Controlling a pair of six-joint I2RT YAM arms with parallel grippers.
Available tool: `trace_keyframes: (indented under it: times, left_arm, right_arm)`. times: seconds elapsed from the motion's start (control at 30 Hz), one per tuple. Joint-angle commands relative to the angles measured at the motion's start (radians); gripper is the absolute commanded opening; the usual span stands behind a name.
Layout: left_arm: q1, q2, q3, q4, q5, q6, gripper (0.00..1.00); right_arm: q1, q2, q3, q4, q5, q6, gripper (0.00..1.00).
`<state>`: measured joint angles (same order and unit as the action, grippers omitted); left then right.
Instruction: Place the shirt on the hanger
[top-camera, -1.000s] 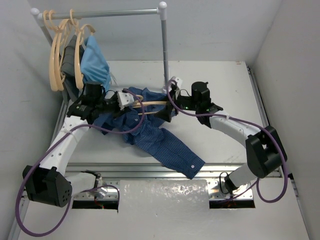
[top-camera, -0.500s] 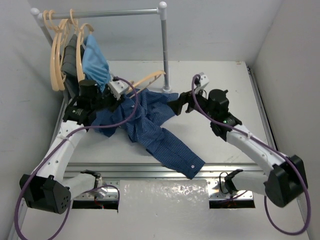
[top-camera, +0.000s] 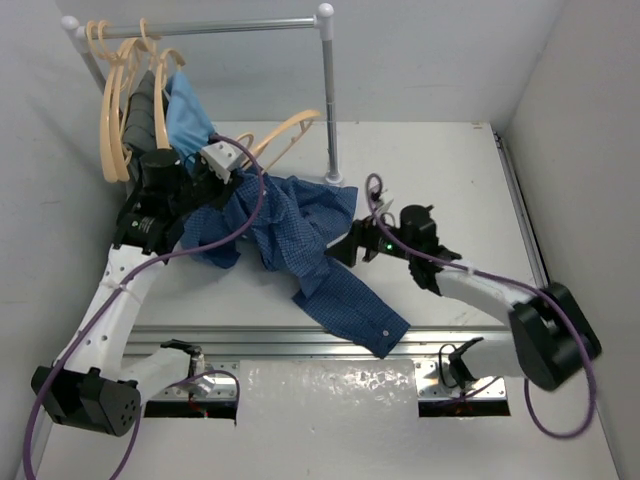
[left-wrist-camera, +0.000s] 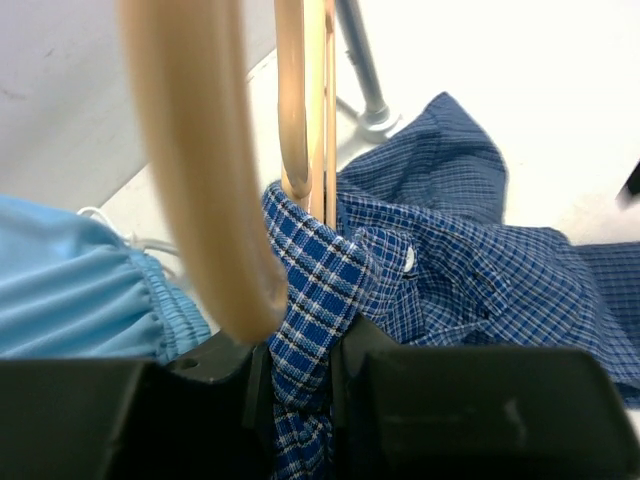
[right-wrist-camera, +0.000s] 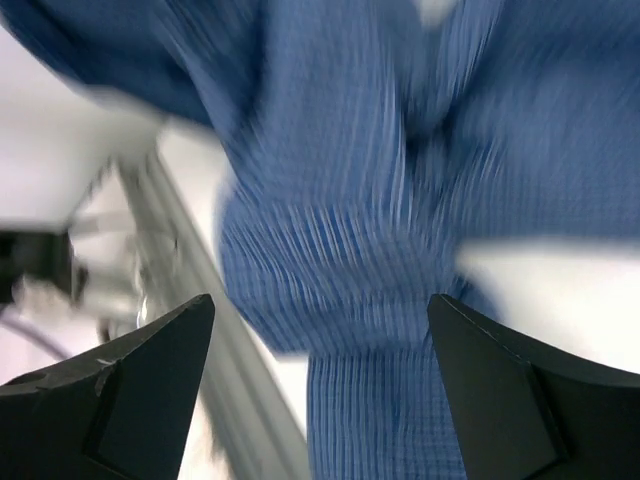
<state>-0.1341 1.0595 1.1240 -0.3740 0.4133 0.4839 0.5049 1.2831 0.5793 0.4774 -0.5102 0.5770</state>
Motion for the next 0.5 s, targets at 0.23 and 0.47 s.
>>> trace_keyframes:
  times: [0.23, 0.47]
  left_arm:
    - [0.002, 0.095, 0.247, -0.085, 0.14, -0.074, 0.0]
    - [0.002, 0.34, 0.523, -0.257, 0.159, -0.067, 0.0]
  right_arm:
    - [0.106, 0.462, 0.191, 0.267, -0.119, 0.053, 0.99]
    - [0.026, 0.645, 0.265, 0.403, -0.08, 0.176, 0.0]
